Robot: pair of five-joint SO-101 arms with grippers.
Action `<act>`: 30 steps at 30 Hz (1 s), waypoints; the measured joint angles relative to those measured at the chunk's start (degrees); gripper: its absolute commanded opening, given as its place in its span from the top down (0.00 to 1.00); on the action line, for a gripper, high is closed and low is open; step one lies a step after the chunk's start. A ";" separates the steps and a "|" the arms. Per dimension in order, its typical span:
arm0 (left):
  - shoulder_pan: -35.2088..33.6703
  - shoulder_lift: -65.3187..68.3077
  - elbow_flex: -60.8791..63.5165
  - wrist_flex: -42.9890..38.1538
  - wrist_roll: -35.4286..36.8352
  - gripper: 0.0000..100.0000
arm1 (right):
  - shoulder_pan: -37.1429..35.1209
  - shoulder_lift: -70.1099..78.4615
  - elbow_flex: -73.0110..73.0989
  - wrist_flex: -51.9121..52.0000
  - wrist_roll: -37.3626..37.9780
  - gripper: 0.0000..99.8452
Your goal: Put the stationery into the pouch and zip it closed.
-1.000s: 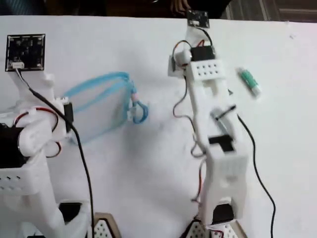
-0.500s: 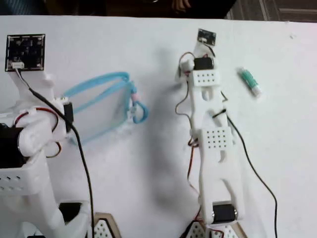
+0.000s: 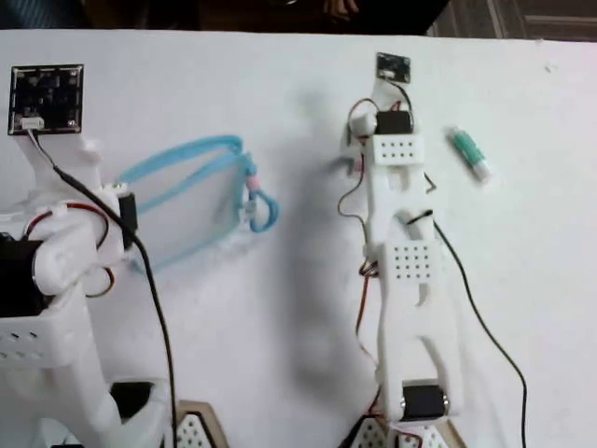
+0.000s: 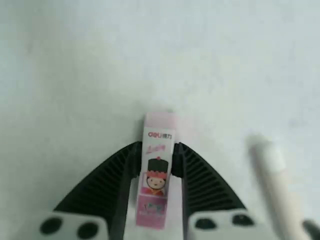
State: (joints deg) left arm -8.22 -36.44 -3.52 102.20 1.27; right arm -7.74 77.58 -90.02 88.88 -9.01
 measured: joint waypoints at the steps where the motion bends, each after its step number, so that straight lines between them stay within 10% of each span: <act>1: 0.00 0.00 0.00 0.00 0.00 0.98 | -0.26 0.09 -1.41 2.90 0.18 0.98; 12: 0.00 0.00 0.00 0.00 0.00 0.98 | -3.87 -16.97 10.02 11.25 0.35 0.98; 30: 0.00 0.00 0.00 0.00 -1.49 0.98 | -14.33 -67.08 89.41 0.09 0.35 0.98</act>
State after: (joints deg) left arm -8.22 -36.44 -3.52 102.20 -0.22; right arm -22.07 10.51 -0.62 88.97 -8.66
